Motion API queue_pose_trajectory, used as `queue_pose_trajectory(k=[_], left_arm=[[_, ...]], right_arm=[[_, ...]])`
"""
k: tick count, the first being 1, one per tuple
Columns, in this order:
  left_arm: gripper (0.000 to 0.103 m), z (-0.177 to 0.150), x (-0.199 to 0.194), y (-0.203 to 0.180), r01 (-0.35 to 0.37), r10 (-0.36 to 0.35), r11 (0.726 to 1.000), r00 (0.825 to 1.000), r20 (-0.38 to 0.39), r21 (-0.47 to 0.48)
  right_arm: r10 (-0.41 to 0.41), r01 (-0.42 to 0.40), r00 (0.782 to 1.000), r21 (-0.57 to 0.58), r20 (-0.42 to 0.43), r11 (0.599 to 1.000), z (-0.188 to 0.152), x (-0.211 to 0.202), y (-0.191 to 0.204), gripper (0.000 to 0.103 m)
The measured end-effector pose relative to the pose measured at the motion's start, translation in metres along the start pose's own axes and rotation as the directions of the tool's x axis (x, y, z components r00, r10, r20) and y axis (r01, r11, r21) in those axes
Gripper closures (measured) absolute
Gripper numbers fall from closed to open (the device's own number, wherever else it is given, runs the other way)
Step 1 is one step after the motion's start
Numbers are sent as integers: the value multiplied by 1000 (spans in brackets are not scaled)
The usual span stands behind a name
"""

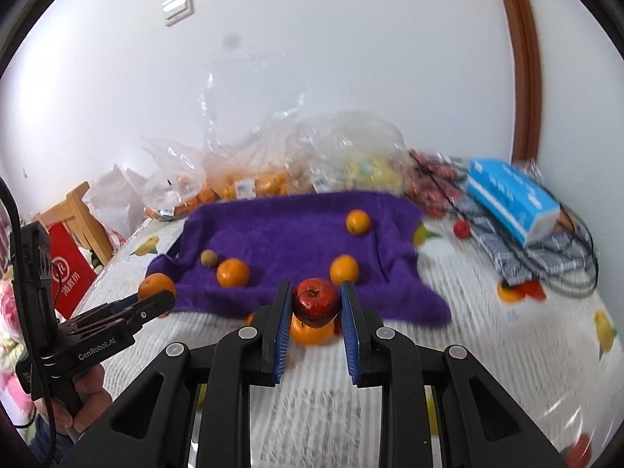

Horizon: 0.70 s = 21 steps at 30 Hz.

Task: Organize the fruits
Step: 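Lift the red apple and orange and carry both over the purple towel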

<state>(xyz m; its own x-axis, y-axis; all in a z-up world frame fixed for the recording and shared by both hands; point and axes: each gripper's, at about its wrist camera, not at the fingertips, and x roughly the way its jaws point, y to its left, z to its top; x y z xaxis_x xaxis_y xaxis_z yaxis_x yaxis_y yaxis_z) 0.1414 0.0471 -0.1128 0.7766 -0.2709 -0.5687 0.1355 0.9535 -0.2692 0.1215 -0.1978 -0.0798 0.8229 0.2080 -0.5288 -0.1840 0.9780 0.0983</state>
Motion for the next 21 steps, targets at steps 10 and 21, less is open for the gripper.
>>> queue_pose_trajectory(k=[10, 21], left_arm=[[62, 45, 16, 0, -45, 44, 999, 998, 47, 12], [62, 72, 57, -19, -57, 54, 995, 998, 35, 87]], right_arm=[[24, -22, 998, -32, 66, 999, 37, 27, 15, 79], [49, -51, 998, 30, 50, 998, 67, 66, -4, 79]])
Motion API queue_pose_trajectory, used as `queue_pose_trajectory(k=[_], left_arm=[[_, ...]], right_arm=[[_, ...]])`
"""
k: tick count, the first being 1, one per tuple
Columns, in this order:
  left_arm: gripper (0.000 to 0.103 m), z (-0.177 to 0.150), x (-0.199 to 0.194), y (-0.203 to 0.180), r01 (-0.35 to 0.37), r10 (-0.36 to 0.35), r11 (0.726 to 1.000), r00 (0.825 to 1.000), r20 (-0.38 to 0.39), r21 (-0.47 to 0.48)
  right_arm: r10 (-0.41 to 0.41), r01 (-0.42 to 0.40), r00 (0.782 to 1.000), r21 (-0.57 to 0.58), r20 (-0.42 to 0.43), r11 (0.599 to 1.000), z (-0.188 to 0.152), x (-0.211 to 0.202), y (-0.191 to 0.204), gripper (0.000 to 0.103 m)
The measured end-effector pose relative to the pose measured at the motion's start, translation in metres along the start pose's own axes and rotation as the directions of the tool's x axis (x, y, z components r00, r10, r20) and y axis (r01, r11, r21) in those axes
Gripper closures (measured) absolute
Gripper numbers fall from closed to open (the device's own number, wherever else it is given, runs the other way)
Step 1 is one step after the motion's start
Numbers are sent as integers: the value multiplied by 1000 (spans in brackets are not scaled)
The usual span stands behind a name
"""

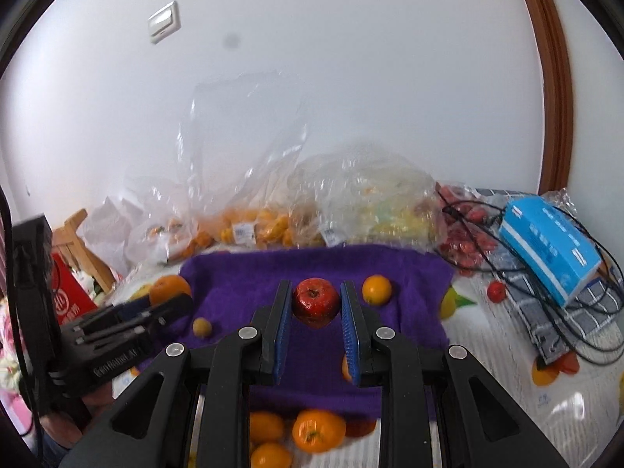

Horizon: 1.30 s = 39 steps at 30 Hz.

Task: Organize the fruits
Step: 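Lift the red apple and orange and carry both over the purple towel, then lower the apple and orange onto the towel and open both tools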

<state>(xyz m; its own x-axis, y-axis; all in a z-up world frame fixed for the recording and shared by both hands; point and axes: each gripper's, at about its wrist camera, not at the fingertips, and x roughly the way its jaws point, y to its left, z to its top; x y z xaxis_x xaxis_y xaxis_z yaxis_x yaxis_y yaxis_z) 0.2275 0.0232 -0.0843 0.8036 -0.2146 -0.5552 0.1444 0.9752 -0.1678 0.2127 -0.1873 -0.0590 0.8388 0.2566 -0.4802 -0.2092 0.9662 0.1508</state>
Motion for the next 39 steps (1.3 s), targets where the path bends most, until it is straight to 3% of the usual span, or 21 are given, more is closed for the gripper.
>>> queue_pose_trajectory(k=[3, 8, 10, 13, 39], left_arm=[[62, -5, 11, 4, 6, -6, 1000, 1000, 0, -7], [62, -21, 30, 20, 23, -27, 998, 997, -67, -54], [62, -23, 33, 26, 29, -36, 996, 996, -79, -81], [62, -25, 34, 29, 37, -43, 995, 997, -71, -93], [62, -30, 45, 30, 50, -58, 994, 995, -76, -101]], right_arm=[[-12, 12, 999, -14, 30, 1000, 8, 3, -2, 79], [-15, 14, 999, 42, 33, 999, -13, 22, -22, 79], [-12, 14, 1000, 58, -27, 998, -19, 33, -29, 79], [-52, 54, 998, 54, -28, 997, -22, 38, -35, 79], [-47, 47, 989, 1, -138, 999, -48, 79, -23, 79]])
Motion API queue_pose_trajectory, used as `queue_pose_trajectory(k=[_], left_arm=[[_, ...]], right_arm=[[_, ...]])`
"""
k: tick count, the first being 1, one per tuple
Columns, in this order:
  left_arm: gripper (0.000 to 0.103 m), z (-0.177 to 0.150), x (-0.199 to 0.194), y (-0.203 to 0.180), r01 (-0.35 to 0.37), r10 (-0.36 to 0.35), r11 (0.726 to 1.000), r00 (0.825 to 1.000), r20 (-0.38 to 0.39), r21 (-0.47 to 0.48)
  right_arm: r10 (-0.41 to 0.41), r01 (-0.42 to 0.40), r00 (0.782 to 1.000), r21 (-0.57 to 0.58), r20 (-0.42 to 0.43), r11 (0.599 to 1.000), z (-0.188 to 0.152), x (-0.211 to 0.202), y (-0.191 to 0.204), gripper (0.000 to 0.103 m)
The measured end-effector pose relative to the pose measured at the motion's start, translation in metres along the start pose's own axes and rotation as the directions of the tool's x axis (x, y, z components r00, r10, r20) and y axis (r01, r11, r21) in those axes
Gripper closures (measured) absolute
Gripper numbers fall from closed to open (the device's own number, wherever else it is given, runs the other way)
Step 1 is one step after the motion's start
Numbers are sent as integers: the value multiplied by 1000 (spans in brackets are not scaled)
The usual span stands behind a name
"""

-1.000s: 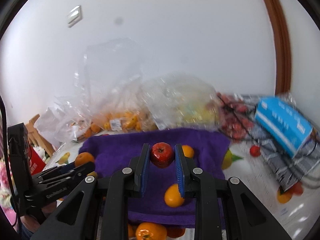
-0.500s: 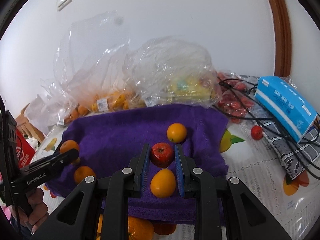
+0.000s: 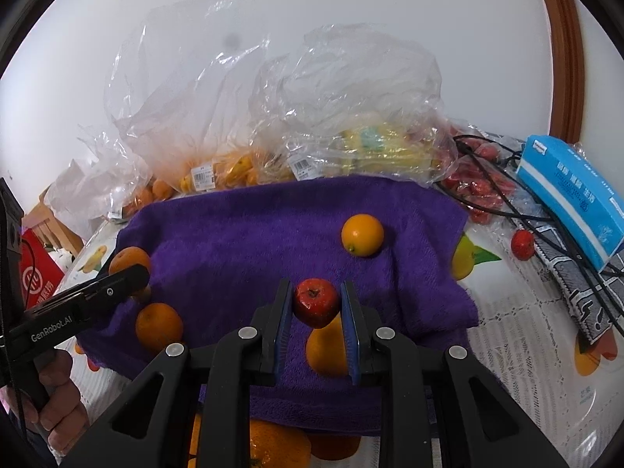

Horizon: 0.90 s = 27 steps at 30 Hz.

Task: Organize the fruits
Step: 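Lower the apple and orange onto the towel and open both tools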

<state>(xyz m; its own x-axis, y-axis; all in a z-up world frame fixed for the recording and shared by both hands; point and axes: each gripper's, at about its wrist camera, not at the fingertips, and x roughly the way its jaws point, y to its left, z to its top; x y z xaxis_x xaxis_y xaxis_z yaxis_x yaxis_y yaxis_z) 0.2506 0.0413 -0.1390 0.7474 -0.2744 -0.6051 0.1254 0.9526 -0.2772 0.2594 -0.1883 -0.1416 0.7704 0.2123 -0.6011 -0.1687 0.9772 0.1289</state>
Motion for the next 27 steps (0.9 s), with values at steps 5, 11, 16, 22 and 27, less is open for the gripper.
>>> queue_pose_trajectory(k=[5, 11, 16, 22, 27], left_arm=[[62, -1, 2, -3, 6, -5, 1000, 1000, -11, 16], [62, -2, 7, -6, 10, -9, 999, 1000, -30, 32], [62, -3, 10, -7, 9, -8, 999, 999, -41, 35], [62, -2, 11, -6, 13, -12, 1000, 999, -50, 22], [62, -3, 7, -8, 32, -31, 999, 999, -35, 28]], right_arm=[[-13, 13, 1000, -14, -13, 1000, -3, 4, 3, 79], [-26, 26, 999, -16, -24, 1000, -4, 6, 3, 79], [-34, 34, 999, -21, -28, 999, -3, 8, 4, 78], [-37, 36, 999, -24, -27, 999, -3, 8, 4, 78], [-35, 34, 999, -38, -28, 999, -3, 7, 5, 75]])
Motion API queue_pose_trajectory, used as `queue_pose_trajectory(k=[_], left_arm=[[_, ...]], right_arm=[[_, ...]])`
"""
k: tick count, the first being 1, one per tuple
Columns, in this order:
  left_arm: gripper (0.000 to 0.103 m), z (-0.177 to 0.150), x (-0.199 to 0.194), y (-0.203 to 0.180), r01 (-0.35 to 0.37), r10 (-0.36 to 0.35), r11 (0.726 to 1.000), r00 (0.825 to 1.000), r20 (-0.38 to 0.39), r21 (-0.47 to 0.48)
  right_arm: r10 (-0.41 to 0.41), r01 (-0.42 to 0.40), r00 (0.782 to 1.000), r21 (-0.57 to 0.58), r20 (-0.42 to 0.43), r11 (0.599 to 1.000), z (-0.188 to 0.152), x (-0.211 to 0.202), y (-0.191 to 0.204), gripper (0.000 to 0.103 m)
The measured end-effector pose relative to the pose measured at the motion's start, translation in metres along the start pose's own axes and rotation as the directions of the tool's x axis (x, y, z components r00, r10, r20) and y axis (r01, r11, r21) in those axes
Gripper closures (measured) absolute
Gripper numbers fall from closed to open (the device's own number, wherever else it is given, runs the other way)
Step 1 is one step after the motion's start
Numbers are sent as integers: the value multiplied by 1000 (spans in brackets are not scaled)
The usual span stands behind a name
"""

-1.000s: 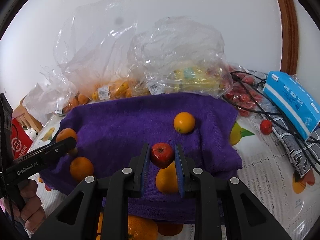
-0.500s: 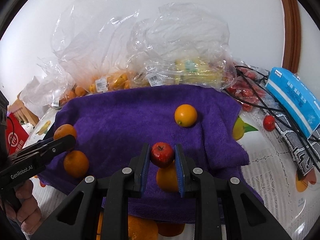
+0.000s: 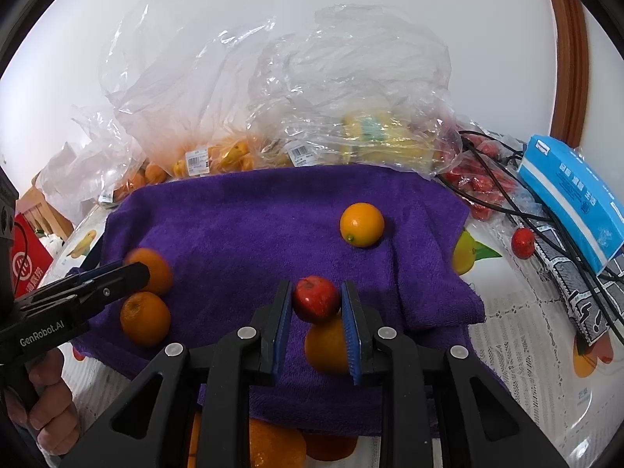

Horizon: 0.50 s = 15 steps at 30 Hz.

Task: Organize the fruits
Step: 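Lower the apple and orange onto the towel and open both tools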

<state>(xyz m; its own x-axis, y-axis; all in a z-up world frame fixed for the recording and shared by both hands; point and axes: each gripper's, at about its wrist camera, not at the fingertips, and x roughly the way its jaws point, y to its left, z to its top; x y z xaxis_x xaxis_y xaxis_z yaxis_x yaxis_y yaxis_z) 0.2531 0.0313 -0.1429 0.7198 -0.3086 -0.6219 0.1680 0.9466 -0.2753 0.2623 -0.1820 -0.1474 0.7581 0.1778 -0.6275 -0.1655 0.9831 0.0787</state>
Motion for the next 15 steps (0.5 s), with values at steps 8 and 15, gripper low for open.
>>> queue_pose_trajectory(k=[8, 15], left_arm=[[55, 1, -4, -1, -1, 1, 1000, 1000, 13, 4], [53, 2, -13, 1, -15, 15, 1000, 999, 50, -5]], right_arm=[[15, -15, 1000, -4, 8, 1000, 0, -4, 0, 63], [44, -45, 996, 17, 77, 999, 5, -27, 0, 36]])
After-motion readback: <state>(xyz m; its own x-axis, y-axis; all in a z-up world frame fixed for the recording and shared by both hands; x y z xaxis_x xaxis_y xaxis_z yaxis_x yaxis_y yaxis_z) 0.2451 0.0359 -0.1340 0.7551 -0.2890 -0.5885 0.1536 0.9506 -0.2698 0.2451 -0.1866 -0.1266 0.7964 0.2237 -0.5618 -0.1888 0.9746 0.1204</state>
